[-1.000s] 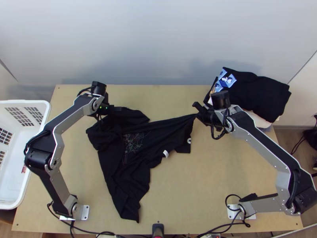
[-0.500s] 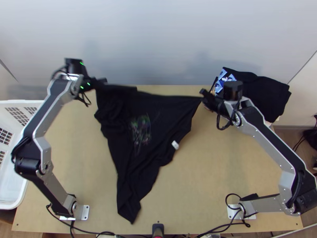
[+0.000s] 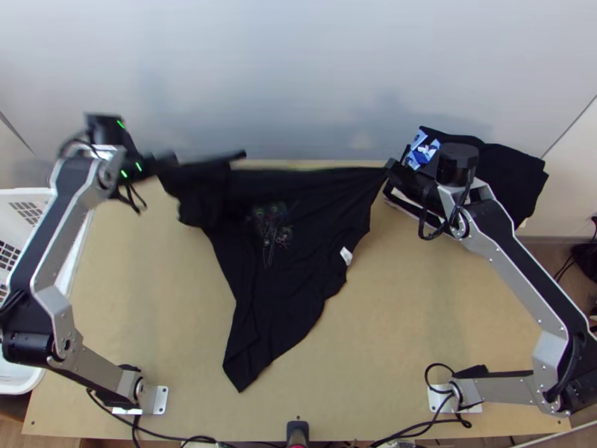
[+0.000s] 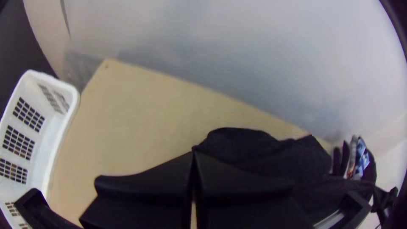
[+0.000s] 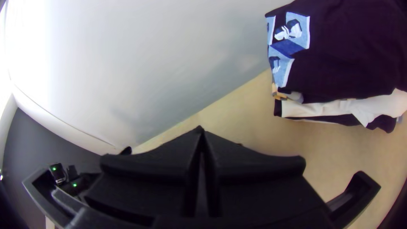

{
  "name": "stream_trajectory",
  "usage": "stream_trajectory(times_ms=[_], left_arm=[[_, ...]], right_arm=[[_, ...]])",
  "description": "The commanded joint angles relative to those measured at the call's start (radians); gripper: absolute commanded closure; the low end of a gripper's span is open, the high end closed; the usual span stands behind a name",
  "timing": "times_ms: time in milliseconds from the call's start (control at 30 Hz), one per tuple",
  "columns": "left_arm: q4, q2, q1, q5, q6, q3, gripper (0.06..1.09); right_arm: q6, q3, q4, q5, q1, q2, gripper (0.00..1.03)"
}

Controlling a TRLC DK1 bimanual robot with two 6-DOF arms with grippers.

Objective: Fold the t-shirt

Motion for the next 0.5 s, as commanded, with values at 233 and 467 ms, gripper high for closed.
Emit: stream_trajectory(times_ms=[233, 467], left_arm=[[-0.219, -0.135, -0.068, 0.065, 0.346, -0.535, 1.05], [-0.271, -0.158, -0.072, 0.283, 0.422, -0.535, 0.35]], right_arm=[[-0.006, -0.032, -0.033, -0.019, -0.035, -0.014, 1.00], [-0.002, -0.020, -0.041, -0.021, -0.028, 0.001, 1.00]])
